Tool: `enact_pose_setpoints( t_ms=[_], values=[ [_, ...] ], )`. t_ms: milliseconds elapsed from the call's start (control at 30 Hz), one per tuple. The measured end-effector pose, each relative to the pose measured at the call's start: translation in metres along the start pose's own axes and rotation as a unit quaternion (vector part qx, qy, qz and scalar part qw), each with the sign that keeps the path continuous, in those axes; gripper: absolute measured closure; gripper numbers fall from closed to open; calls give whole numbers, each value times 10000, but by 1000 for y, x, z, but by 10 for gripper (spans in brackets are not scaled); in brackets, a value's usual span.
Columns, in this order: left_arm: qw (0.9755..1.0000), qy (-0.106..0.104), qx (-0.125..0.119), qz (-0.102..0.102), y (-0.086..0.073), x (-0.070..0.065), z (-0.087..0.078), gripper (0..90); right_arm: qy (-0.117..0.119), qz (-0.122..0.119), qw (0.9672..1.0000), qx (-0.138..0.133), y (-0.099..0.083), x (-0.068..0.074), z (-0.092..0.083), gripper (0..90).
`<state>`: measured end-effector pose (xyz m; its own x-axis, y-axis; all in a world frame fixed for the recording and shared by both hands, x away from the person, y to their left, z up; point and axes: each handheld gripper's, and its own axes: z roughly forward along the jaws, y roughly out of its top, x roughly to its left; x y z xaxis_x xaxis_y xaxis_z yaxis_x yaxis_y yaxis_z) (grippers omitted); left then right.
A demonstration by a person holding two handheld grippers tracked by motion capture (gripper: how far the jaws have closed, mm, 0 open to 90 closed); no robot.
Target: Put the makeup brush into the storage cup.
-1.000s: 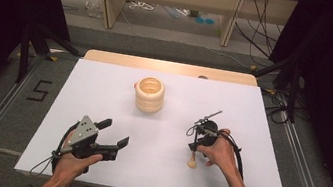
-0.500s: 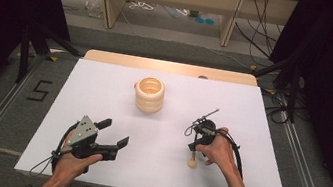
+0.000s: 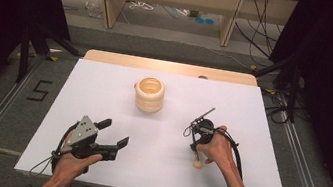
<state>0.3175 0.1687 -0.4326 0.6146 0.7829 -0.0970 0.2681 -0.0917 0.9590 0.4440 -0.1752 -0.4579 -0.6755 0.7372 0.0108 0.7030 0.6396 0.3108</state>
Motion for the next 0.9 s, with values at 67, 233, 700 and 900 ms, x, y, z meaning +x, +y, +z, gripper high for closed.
enact_pose_setpoints(
  t_ms=[67,233,700,900],
  values=[
    [10000,0,5,2,0,0,0,160,3,-98,10000,8,1,-2,0,734],
    [10000,-5,6,-11,0,0,0,160,16,-138,9998,169,4,-1,0,777],
    [10000,2,7,6,0,0,0,161,-37,-378,9978,536,14,0,2,832],
    [10000,8,18,22,0,1,-1,161,-40,-439,9975,560,14,1,2,835]
  ],
)
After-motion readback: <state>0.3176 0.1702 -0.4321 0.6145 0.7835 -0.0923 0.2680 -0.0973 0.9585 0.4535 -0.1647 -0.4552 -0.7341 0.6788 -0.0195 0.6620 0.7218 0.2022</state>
